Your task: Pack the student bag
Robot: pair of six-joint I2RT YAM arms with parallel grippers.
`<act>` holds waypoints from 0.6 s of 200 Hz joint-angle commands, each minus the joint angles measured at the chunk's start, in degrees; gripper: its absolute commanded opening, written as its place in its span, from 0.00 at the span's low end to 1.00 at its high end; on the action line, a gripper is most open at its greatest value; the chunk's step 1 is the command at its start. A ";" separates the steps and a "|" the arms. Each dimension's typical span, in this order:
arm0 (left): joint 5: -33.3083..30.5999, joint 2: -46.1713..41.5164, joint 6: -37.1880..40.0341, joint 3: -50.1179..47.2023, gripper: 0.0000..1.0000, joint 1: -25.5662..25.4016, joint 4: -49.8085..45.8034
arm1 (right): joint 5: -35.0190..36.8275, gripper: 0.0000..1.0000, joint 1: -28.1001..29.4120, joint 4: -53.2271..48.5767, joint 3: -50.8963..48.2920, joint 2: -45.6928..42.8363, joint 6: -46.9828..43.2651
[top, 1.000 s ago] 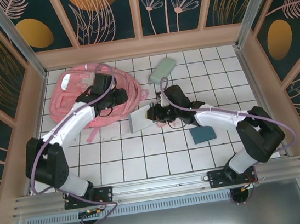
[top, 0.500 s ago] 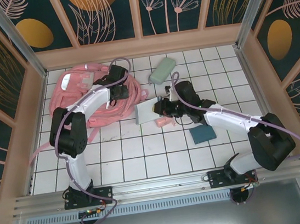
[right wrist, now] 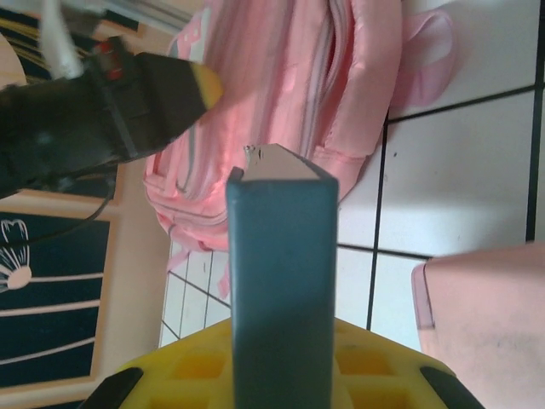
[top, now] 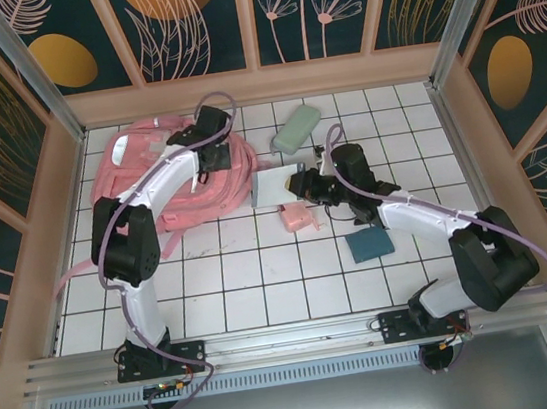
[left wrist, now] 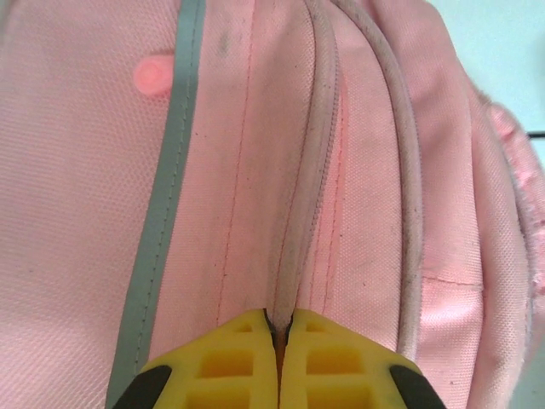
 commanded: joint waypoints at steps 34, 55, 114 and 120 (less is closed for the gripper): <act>6.97 -9.72 -3.41 8.59 0.00 5.09 -0.77 | -5.37 0.00 -0.95 15.09 6.43 9.30 4.23; 10.69 -12.19 -3.61 8.42 0.00 7.22 0.46 | -7.11 0.00 -0.93 19.33 8.91 13.65 6.02; 21.95 -16.69 -4.87 7.86 0.00 11.72 3.96 | -8.31 0.00 1.16 26.00 21.72 28.30 11.20; 23.93 -16.96 -5.45 7.58 0.00 12.21 4.82 | -8.24 0.00 2.45 26.41 23.73 30.02 11.80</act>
